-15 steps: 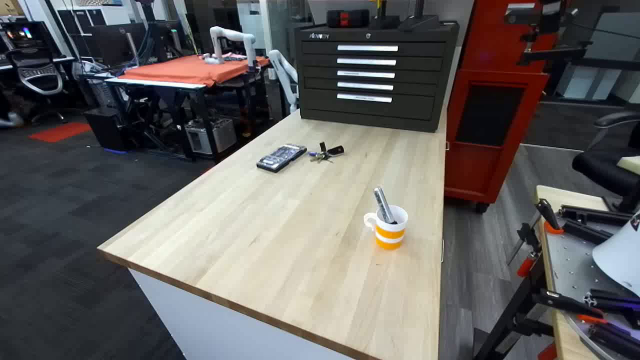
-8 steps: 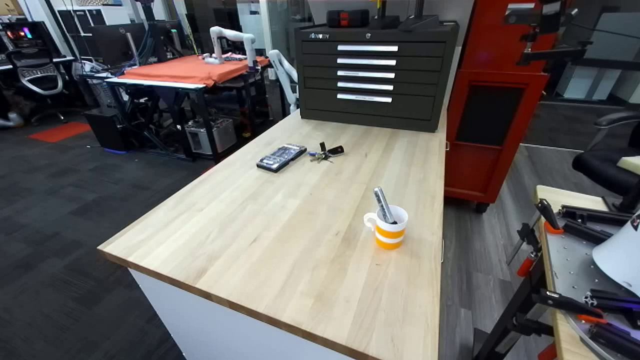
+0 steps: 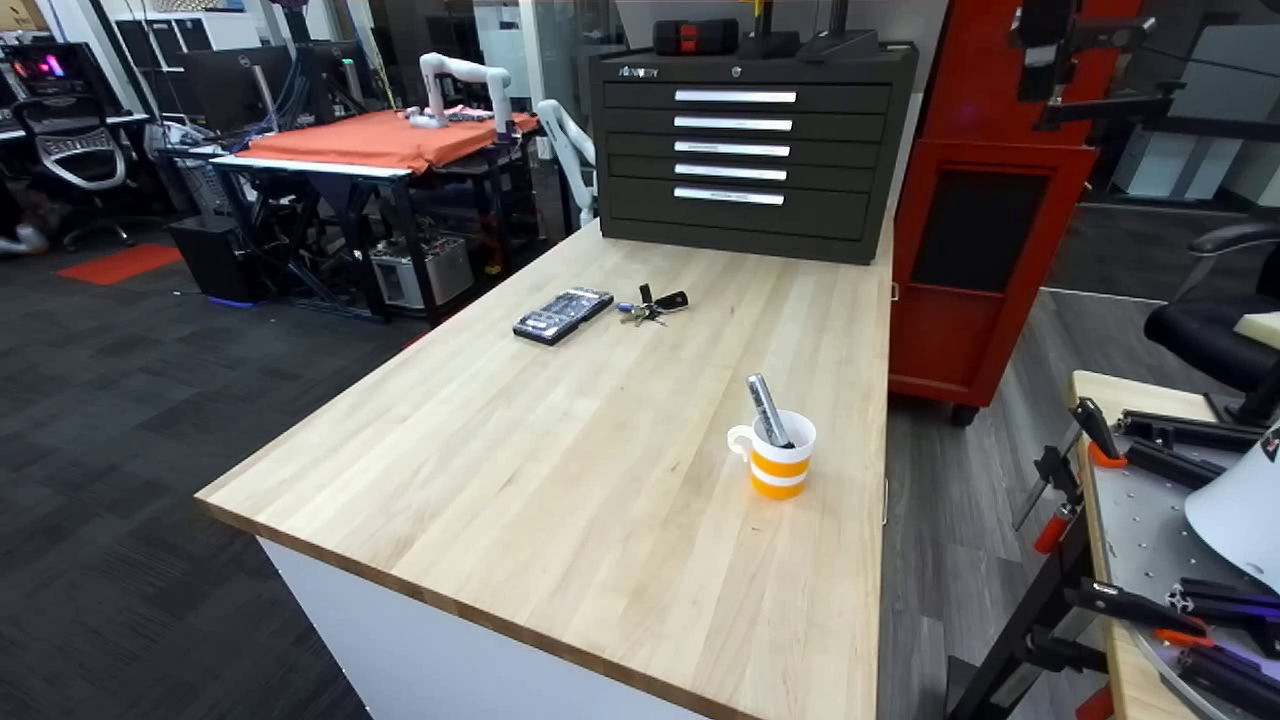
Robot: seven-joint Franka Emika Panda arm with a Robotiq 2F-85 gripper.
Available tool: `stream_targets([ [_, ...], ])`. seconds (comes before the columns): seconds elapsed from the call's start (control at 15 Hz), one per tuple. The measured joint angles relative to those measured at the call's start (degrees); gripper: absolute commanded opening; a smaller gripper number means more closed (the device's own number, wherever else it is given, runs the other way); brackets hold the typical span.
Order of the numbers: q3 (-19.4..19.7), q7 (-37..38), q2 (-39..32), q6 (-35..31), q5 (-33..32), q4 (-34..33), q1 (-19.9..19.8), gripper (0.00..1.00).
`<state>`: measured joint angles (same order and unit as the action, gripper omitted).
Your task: Take the marker out of the white and orange mug
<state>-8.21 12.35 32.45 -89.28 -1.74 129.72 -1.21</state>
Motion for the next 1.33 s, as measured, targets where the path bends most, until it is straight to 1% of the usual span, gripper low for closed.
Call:
stream_targets([
  [0.53,2.55,-5.19,-0.28,-25.03,0.04,13.66,0.33,1.00],
  [0.73,3.12,-6.57,-1.81,-31.87,0.43,17.03,0.74,1.00],
  [0.93,3.14,-6.83,-3.99,-33.76,0.53,17.61,1.45,1.00],
  [1.33,3.20,-6.83,-4.46,-33.89,0.49,17.61,1.72,1.00],
])
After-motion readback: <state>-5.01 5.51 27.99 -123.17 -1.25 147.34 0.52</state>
